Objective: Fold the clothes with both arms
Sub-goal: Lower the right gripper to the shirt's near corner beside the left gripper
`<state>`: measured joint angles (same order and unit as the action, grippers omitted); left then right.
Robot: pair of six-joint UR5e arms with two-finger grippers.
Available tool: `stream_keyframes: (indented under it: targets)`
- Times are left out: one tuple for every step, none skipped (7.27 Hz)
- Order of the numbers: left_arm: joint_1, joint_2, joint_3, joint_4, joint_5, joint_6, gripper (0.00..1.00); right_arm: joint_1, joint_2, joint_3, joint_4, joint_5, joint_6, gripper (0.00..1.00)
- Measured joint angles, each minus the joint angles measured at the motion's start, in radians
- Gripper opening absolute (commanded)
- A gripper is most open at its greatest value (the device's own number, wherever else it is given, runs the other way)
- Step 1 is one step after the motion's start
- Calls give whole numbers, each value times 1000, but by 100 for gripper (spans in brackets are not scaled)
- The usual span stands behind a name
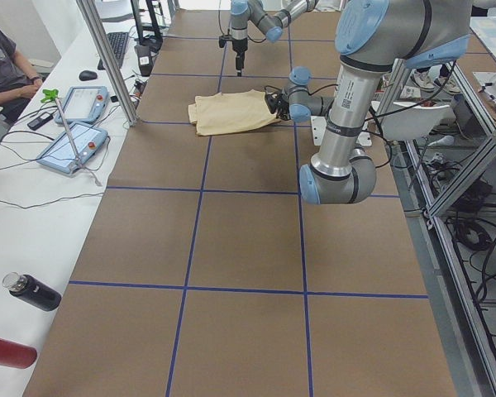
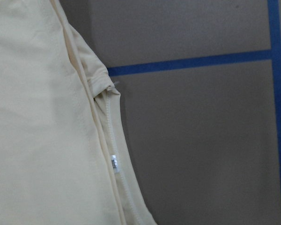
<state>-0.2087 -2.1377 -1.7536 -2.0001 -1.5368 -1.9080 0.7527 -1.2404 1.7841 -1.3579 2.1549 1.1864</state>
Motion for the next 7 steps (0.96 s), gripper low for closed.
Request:
stream_keyframes:
  targets:
    - [-2,1,-2,0,1,1,0,-35,-5,15,16,-9,107,100]
    - [-4,1,-2,1,2,1,0,-68,-19,32,33,-24,208,100]
    - [-5,1,-3,2,3,1,0,-109,-42,61,41,-55,303,100]
    - [-5,1,-6,6,4,1,0,-154,-67,97,45,-97,392,100]
    - [-5,1,-11,12,4,1,0,-201,-80,123,46,-138,483,100]
    - [-5,1,-14,16,5,1,0,-241,-81,132,46,-174,553,100]
    - [-5,2,-17,20,6,1,0,-276,-77,131,45,-208,600,99]
